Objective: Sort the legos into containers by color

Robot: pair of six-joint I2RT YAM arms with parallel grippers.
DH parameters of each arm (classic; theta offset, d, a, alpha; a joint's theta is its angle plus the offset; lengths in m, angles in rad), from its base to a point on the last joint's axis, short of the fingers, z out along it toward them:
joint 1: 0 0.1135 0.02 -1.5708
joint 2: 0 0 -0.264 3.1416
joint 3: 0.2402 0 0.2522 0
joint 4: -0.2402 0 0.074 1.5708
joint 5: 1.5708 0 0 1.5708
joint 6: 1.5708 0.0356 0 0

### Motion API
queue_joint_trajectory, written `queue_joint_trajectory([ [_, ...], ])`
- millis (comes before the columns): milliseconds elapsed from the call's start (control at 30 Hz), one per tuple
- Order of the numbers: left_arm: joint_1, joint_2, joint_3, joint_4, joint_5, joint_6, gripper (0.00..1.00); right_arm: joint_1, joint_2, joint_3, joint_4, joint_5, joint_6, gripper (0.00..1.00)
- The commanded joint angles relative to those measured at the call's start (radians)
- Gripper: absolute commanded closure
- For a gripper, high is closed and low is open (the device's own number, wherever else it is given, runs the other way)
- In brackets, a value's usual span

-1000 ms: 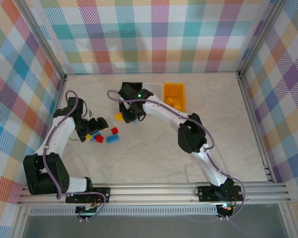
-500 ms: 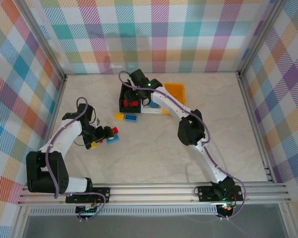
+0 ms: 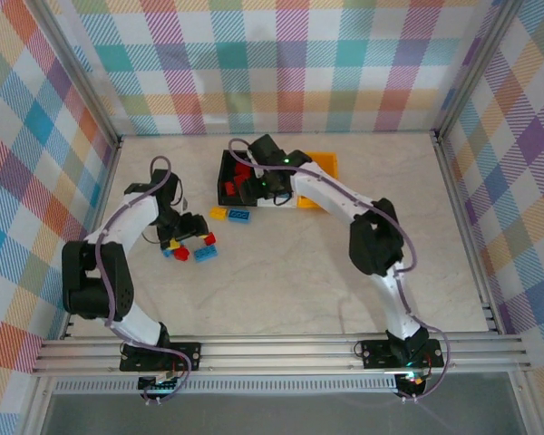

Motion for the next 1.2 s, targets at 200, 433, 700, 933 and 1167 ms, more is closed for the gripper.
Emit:
queue_joint_trajectory([
  [200,-0.138,0.196,0.139,0.016,-0.052,-0.019,0.21,0.011,-0.273,-0.294,0.030,-0.012,0.053,0.30],
  [433,-0.156,0.297,0.238,-0.026,-0.114,-0.003,0.20,0.027,-0.336,-0.394,0.054,-0.025,0.091,0.30],
  [700,-0.161,0.345,0.231,-0.017,-0.107,-0.006,0.22,0.027,-0.360,-0.441,0.066,-0.032,0.100,0.30],
  [933,-0.169,0.367,0.214,-0.004,-0.103,-0.015,0.32,0.027,-0.358,-0.442,0.066,-0.033,0.097,0.31],
  [1167,-0.170,0.365,0.199,-0.001,-0.095,-0.024,0.47,0.027,-0.357,-0.455,0.074,-0.036,0.102,0.31],
])
